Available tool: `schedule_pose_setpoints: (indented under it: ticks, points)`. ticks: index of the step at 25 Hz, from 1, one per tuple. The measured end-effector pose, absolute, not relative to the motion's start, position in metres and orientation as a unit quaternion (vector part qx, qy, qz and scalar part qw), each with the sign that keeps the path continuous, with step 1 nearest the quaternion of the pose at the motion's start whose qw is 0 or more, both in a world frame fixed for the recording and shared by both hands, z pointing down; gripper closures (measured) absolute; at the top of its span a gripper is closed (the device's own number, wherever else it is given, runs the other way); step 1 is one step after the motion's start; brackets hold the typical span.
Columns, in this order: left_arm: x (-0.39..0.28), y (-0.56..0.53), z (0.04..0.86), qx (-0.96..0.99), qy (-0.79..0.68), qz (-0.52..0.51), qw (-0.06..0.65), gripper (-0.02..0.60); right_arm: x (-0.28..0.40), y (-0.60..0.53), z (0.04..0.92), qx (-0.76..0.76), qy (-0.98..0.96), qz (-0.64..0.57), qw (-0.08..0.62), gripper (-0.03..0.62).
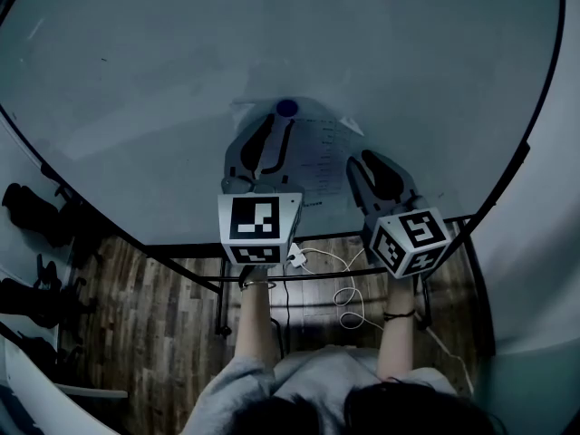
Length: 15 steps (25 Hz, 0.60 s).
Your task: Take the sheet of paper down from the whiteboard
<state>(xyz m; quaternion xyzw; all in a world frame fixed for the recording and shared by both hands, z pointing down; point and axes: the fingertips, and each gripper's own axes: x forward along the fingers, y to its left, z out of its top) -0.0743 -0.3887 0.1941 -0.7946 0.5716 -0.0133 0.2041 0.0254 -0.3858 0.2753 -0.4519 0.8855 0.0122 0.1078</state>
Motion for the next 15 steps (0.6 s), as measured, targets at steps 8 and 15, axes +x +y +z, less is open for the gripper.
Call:
schedule_pose_setpoints:
  ticks: [8,15]
  points:
    - [-0.067,-0.400,0.188,-0.769,0.586,-0.056,0.250,0.480,0.020,-0.395,0.274,-0.447,0.888,0.013,0.109,0.505]
    - [-0.064,-0.405,0.191,-0.743,0.598,-0.089,0.288,0.478,0.013,-0.398,0.274,-0.440,0.892,0.015,0.106,0.505]
